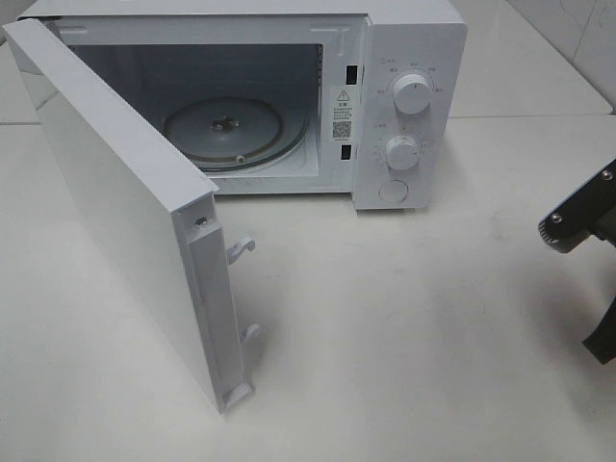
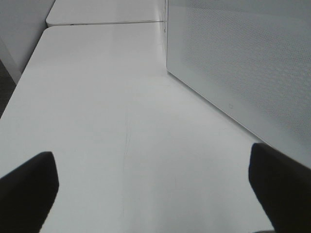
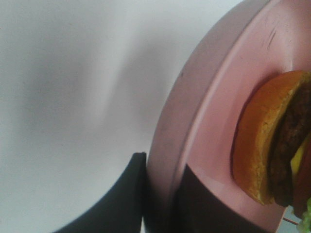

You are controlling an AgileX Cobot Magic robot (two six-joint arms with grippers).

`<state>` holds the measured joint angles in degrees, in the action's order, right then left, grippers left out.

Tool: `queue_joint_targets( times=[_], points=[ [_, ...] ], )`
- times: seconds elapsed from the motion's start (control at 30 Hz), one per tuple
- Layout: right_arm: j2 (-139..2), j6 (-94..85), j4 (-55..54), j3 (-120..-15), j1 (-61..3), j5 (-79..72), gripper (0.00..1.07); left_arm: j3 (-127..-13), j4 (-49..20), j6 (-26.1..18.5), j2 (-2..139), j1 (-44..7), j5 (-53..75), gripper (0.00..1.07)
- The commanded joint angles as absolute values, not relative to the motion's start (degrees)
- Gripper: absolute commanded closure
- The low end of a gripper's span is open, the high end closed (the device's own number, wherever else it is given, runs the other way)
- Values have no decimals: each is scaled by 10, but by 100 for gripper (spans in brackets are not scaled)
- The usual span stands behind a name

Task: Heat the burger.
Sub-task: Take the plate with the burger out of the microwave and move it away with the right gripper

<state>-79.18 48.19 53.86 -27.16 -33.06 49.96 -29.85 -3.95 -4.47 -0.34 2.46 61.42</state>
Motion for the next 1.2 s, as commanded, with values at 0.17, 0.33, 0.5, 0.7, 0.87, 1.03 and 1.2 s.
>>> queue_joint_targets(
  times=[0.17,0.33,0.5,0.7,0.87,1.03,1.2],
  points=[
    [-866,557,599,-277,-328,504,107,-296,-40,-42,-12,25,615,7],
    [-918,625,628,-277,-328,502,106,-296,-40,-42,-12,25,615,7],
    [-967,684,650,-277,-328,502,105,-296,-40,-42,-12,25,615,7],
    [-1012,724,669,-277,-328,489,104,-296,-40,-42,-12,25,615,7],
    [-1049,740,670,-277,-328,460,102,-296,-40,-42,-12,25,615,7],
    [-1075,752,670,-277,-328,445,95,-296,-40,-42,-12,25,615,7],
    [-1078,751,669,-277,-328,446,69,-296,-40,-42,-12,25,615,7]
  ],
)
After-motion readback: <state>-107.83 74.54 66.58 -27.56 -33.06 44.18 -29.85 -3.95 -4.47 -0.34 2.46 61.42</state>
